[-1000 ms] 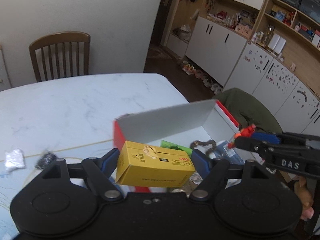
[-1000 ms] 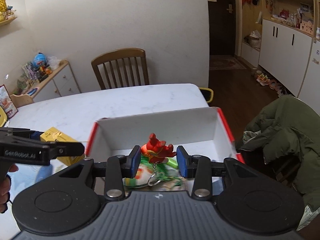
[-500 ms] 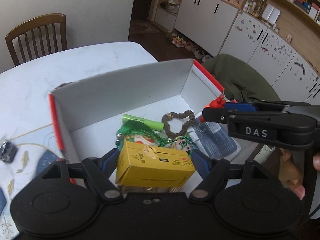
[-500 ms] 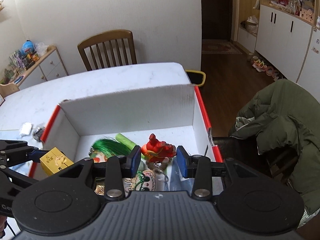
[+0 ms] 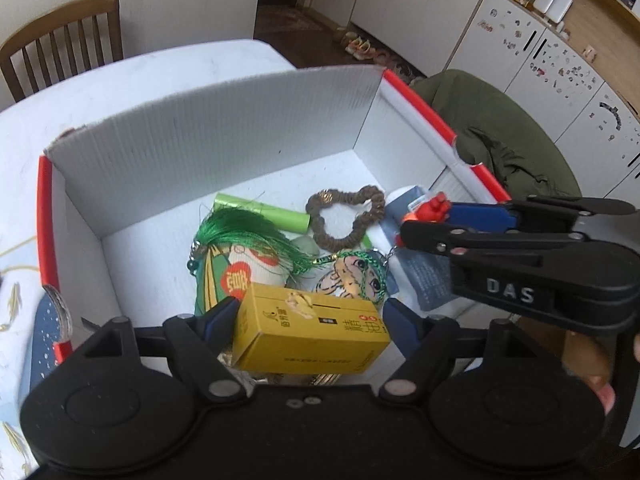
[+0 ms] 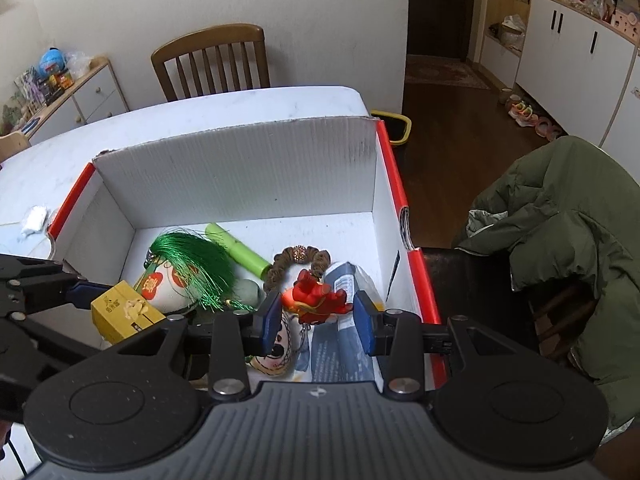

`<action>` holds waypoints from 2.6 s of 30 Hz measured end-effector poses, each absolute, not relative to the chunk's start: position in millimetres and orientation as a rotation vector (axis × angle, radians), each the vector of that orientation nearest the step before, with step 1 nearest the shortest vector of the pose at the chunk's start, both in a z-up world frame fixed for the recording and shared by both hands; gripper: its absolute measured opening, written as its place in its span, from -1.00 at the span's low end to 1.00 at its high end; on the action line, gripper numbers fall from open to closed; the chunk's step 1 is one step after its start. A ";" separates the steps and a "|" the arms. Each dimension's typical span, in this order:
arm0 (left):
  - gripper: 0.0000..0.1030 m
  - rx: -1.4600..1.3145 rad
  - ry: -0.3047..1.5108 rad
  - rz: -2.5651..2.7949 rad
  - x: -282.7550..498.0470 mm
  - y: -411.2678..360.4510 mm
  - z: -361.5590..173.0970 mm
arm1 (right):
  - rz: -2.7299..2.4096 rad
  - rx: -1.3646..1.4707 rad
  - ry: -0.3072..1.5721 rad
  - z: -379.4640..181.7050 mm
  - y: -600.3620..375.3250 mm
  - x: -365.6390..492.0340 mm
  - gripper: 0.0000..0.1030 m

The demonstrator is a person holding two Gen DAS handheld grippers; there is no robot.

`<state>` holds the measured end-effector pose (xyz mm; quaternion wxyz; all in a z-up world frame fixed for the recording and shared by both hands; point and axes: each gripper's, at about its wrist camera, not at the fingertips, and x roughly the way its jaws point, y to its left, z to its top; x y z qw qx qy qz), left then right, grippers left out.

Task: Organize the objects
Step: 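Carry the yellow box and red horse keychain into the shoebox with both grippers, then open both grippers to drop the yellow box and horse keychain in the box, then move both tools back to the table, left toward white bead bag, right toward black bead bag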

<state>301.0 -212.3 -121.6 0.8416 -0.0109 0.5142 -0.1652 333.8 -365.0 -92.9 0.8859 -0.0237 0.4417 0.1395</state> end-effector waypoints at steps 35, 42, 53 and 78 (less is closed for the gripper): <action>0.81 -0.018 1.008 -0.359 286.0 -194.7 -99.8 | 0.363 0.065 0.843 -45.8 -376.3 292.9 0.00; 0.81 -0.027 0.913 -0.370 265.8 -172.9 -69.9 | 0.385 0.076 0.796 -28.1 -365.6 276.3 0.16; 0.99 -0.071 0.808 -0.296 240.5 -97.6 -35.3 | 0.456 0.077 0.750 -4.2 -315.8 256.7 0.40; 0.99 -0.059 0.749 -0.080 225.0 72.0 -43.9 | 0.533 -0.029 0.721 -2.5 -137.3 238.0 0.63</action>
